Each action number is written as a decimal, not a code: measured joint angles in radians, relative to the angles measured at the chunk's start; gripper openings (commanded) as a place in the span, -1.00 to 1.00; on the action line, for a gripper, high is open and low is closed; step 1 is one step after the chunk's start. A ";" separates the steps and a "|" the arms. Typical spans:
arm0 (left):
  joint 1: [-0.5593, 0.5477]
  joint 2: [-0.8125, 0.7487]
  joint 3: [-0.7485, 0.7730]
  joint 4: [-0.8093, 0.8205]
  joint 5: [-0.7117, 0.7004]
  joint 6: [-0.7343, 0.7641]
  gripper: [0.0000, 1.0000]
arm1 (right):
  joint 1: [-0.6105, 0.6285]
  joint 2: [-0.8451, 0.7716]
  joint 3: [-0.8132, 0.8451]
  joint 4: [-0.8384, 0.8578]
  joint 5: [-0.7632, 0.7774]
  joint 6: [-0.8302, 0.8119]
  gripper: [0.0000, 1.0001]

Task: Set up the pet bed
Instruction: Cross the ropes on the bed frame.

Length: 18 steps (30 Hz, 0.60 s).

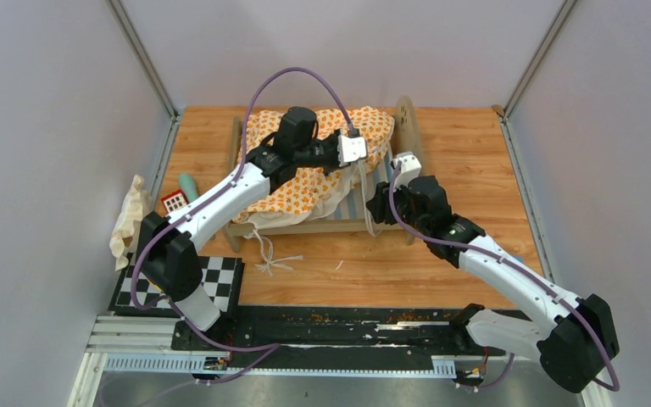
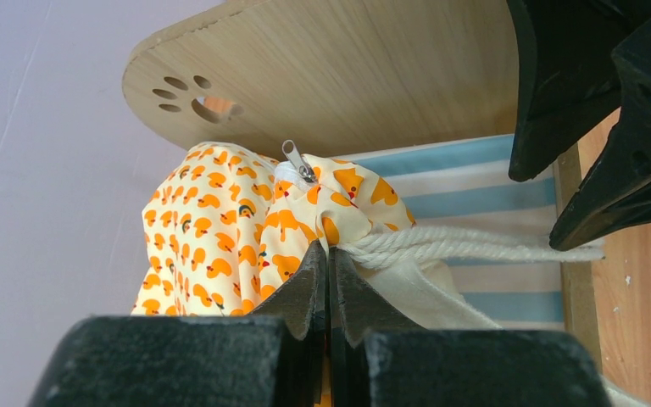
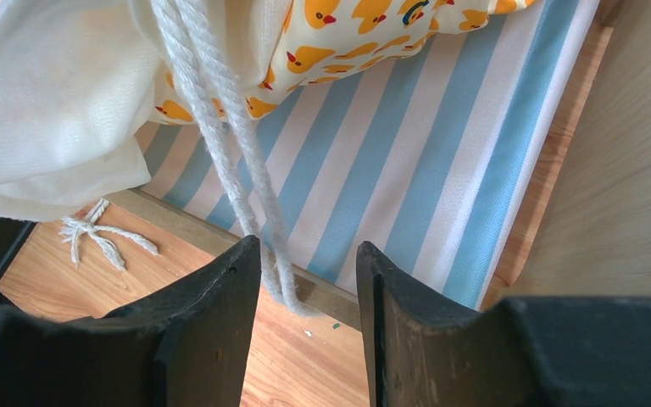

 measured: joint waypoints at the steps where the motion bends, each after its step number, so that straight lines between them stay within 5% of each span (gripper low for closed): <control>1: 0.000 0.000 0.000 0.000 0.001 0.000 -1.00 | 0.000 0.002 0.000 0.000 0.000 0.000 -0.08; 18: 0.006 0.000 -0.011 0.027 0.000 -0.026 -1.00 | 0.000 0.112 -0.067 0.078 0.000 0.008 -0.17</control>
